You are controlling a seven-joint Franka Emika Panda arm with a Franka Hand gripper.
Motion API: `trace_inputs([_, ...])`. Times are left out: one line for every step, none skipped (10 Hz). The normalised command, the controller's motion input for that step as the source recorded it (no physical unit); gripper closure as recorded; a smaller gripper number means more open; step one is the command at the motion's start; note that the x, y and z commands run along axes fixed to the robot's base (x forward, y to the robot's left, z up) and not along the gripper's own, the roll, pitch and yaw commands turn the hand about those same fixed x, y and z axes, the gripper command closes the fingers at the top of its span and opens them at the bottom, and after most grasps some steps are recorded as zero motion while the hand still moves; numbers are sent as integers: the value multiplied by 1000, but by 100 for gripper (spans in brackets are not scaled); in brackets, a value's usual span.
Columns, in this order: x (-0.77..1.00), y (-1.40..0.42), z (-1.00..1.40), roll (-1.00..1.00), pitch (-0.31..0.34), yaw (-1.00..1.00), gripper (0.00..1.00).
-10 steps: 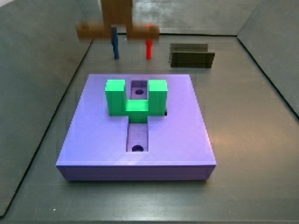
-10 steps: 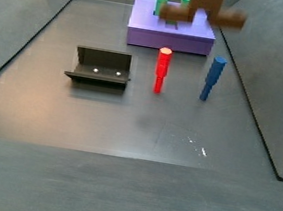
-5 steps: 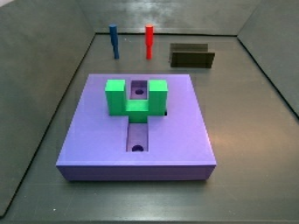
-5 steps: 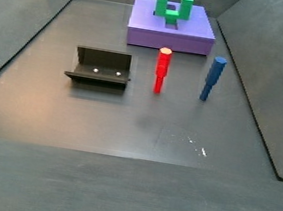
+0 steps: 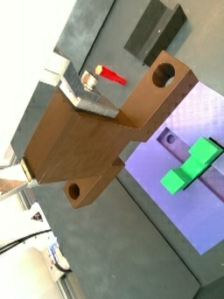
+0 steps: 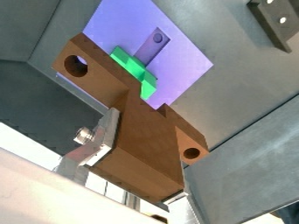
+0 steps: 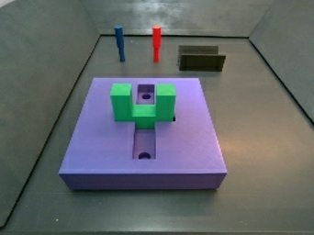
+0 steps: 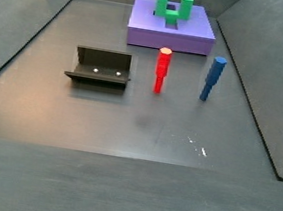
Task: Pick up the brown object. Move up. Move to above the board. Insert the brown object.
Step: Insert the brown object.
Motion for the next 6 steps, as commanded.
trace_inputs([0,0,0,-4,0,0,100])
trace_inputs([0,0,0,-9,0,0,100])
trace_inputs([166,0,-220,-90,0,-231,100])
trace_inputs([154,0,-309,-180,-7,-514,100])
trace_inputs([143,0,-254,-201,-11,-671,100])
trace_inputs([0,31,-157,-220,-60,-677,100])
